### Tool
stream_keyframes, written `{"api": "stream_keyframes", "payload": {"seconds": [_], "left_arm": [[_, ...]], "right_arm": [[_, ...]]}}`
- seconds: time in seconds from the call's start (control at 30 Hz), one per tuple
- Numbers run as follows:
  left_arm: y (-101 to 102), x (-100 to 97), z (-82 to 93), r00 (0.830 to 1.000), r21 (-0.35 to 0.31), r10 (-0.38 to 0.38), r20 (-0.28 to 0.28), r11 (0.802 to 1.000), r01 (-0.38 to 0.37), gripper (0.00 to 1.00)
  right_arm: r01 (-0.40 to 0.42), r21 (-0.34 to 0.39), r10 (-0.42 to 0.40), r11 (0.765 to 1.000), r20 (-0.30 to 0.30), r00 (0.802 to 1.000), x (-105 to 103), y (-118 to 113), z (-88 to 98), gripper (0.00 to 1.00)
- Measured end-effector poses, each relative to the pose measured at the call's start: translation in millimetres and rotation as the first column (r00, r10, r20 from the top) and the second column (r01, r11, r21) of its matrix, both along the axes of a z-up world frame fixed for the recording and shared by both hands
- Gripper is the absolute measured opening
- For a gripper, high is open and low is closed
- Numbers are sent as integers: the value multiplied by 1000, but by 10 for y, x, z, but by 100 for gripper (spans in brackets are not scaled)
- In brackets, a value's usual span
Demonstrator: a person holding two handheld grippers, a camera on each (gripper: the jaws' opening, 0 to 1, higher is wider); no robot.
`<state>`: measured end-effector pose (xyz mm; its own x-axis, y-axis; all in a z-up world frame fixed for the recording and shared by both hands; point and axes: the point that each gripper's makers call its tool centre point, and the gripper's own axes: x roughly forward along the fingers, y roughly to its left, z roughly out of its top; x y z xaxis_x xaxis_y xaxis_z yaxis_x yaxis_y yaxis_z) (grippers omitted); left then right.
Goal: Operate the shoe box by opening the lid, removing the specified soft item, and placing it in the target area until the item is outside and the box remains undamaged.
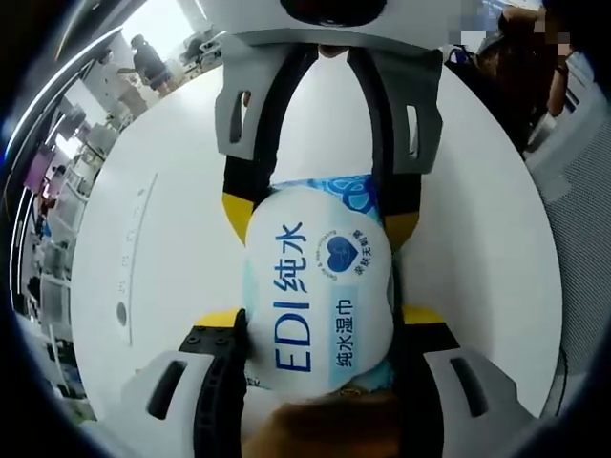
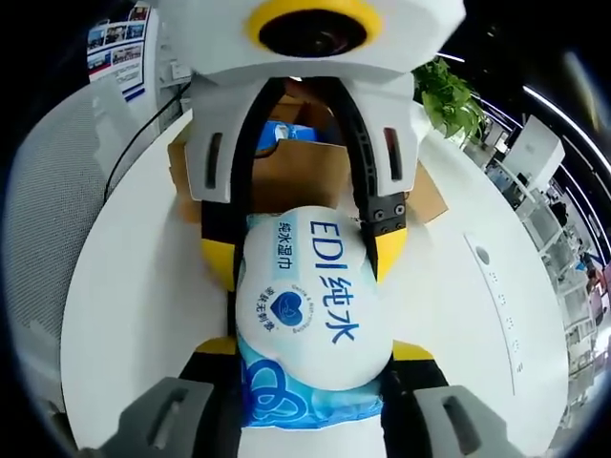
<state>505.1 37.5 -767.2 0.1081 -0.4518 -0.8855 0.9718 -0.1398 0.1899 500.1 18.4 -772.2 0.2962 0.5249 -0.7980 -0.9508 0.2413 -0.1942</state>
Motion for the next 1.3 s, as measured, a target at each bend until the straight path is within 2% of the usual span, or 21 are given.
{"api": "stream_keyframes", "payload": {"seconds": [0.6, 1.07, 1.3], "left_arm": [[21, -34, 98, 1000, -11, 14, -10, 1000, -14, 66], [23, -76, 257, 999, -39, 43, -27, 998, -44, 70], [60, -98, 322, 998, -48, 57, -30, 997, -58, 71]], "right_arm": [[36, 31, -36, 999, 13, 999, 28, 54, 159, 59], [78, 38, -78, 996, 0, 997, -23, -1, 293, 68], [89, 44, -89, 995, 2, 996, -55, -20, 382, 69]]}}
